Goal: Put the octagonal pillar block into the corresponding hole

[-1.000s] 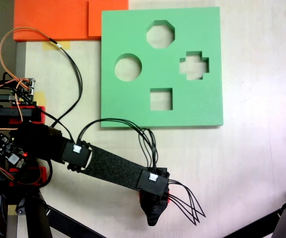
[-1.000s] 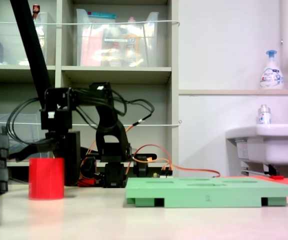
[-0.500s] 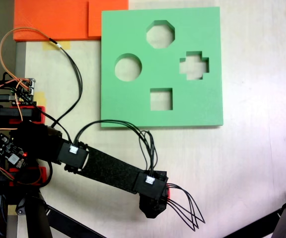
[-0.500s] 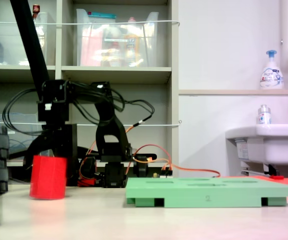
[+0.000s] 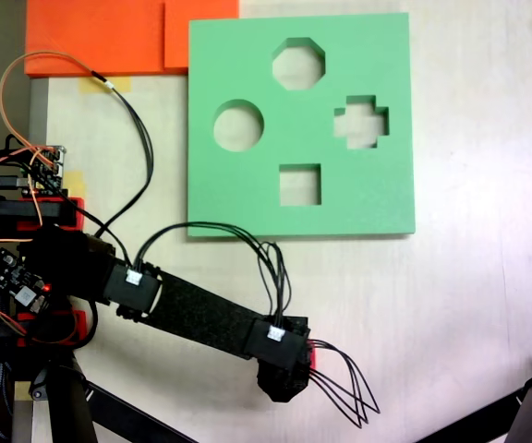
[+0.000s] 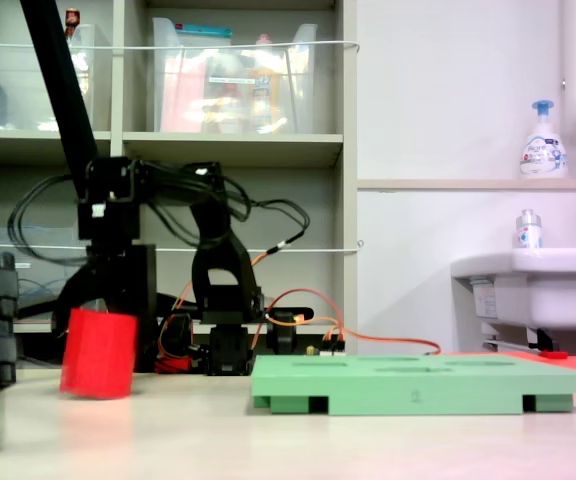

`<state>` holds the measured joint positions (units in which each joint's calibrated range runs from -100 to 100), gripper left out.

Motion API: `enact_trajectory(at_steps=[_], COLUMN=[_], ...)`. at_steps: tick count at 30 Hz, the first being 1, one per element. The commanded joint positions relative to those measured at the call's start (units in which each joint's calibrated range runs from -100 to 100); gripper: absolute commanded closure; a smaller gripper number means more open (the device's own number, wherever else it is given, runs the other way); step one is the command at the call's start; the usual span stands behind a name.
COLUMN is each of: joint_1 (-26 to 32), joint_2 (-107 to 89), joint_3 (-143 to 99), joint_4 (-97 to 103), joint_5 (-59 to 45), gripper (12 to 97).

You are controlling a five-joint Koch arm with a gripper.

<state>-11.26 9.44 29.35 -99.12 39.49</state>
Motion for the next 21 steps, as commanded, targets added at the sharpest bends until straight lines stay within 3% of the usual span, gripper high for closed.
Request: enact_trajectory(at_steps=[1, 13, 21], joint_1=[0.1, 2.69, 7.91], joint_2=[-2.87, -18.24, -33.32], joint_3=[-0.53, 1.46, 1.46], joint_4=[-0.88, -0.88, -0.88], joint_5=[-0.2, 3.57, 7.37], gripper=[74.3, 76.6, 76.6])
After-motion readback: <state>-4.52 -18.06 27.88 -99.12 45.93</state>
